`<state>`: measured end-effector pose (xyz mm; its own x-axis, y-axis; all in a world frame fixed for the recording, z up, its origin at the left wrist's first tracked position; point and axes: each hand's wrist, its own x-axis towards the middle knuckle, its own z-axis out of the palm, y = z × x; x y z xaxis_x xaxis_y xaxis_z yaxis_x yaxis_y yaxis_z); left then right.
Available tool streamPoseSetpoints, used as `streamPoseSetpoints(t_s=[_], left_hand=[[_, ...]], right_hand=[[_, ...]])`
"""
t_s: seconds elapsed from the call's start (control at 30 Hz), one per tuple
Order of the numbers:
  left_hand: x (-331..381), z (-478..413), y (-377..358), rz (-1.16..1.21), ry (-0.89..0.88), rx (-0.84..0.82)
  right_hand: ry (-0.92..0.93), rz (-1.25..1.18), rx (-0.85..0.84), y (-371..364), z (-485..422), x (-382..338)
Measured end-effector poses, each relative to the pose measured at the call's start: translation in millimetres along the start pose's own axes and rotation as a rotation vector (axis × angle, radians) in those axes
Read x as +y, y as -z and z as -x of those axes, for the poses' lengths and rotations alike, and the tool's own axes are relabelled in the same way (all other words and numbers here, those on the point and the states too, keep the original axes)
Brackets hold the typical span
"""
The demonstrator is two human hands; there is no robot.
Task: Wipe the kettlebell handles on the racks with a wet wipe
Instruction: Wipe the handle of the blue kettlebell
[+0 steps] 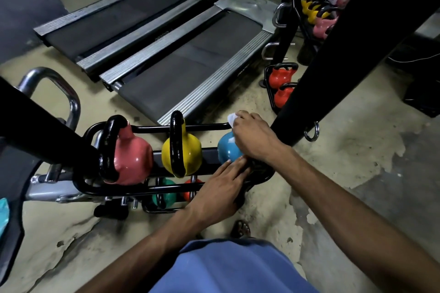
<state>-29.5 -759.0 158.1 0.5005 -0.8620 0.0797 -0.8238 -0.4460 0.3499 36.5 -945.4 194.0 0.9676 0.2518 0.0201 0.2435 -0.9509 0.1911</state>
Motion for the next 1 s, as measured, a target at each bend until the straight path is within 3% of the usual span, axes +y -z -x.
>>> streamPoseSetpoints(t_s=[0.13, 0.23, 0.3, 0.43, 0.5, 0.6, 0.67, 0.73, 0.8, 0.87, 0.93, 1.0], left_hand=[[0, 0, 3, 0.047, 0.009, 0.016], [2, 0, 8, 0.092, 0.001, 0.024], [3, 0, 9, 0.108, -0.003, 0.007], [1, 1, 11, 0.114, -0.01, -0.018], [-1, 2, 11, 0.112, -0.015, -0.031], [-4, 2, 10, 0.1, -0.028, -0.048], [-4, 2, 11, 0.105, -0.035, -0.063], [-5, 2, 13, 0.12, -0.046, -0.067], [-6, 2, 14, 0.11, -0.059, -0.055], [-6, 2, 12, 0.086, -0.066, -0.043], [-5, 5, 9, 0.08, -0.07, -0.039], [-3, 7, 4, 0.068, -0.084, -0.049]], right_hand=[[-0.037, -0.212, 0.14, -6, 29, -3], [-0.416, -0.634, 0.422, -13, 44, -21], [-0.693, -0.949, 0.473, -19, 43, -31], [-1.169, -1.929, 0.326, -12, 22, -26], [-1.193, -2.297, 0.118, -6, 17, -12], [-1.161, -2.487, 0.055, -7, 12, -1], [-1.196, -2.46, 0.09, -7, 8, -3], [-1.2, -2.182, 0.22, -10, 7, -10], [-1.122, -1.523, 0.429, -16, 9, -16], [-0.876, -0.986, 0.502, -16, 14, -19], [-0.551, -0.657, 0.399, -14, 12, -16], [-0.291, -0.315, 0.178, -8, 11, -10]])
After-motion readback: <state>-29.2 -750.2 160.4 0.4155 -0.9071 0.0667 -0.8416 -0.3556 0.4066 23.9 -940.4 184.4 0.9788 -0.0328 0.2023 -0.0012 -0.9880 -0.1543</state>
